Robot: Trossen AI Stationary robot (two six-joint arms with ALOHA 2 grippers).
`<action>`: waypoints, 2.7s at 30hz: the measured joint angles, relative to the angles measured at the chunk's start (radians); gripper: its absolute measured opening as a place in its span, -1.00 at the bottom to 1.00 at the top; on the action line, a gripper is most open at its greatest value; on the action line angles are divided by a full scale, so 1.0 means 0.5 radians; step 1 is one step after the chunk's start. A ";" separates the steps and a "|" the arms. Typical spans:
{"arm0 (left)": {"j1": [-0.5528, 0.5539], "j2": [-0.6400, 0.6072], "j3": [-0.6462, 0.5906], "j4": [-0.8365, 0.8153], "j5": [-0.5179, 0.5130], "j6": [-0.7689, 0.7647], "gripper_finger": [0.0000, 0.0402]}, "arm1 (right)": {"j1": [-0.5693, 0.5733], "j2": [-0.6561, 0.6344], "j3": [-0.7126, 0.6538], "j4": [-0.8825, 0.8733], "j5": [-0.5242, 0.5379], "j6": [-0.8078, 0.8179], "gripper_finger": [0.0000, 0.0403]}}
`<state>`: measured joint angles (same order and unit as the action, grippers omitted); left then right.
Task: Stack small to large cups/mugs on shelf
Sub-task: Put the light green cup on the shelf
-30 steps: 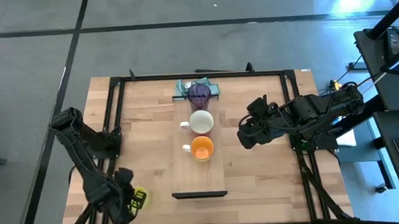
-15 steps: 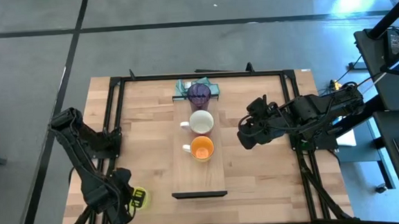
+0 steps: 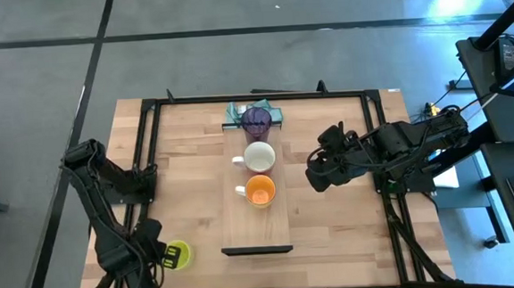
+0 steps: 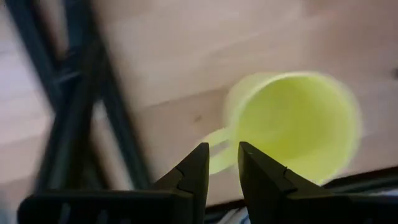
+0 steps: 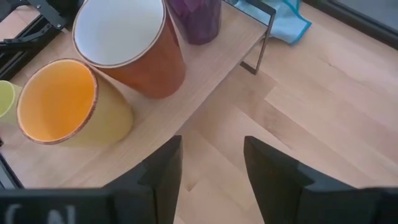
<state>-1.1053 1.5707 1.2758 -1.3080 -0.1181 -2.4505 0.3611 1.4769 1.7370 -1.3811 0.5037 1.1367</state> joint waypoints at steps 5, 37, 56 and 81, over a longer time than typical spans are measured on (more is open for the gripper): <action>0.015 0.000 0.000 0.029 0.152 -0.032 -0.60 | -0.008 0.000 0.000 0.000 0.001 -0.015 -0.14; 0.093 -0.001 -0.172 0.440 0.128 0.219 -0.60 | -0.008 0.000 0.000 0.002 0.001 -0.027 -0.14; 0.166 0.000 -0.172 0.298 0.038 0.197 -0.60 | -0.008 0.000 0.000 0.031 0.001 -0.025 -0.14; 0.150 0.000 -0.169 0.208 0.168 0.208 -0.60 | -0.007 -0.001 0.000 0.031 0.001 -0.025 -0.14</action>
<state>-1.0306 1.5707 1.1915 -1.2041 -0.0341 -2.3463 0.3576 1.4765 1.7370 -1.3659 0.5041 1.1244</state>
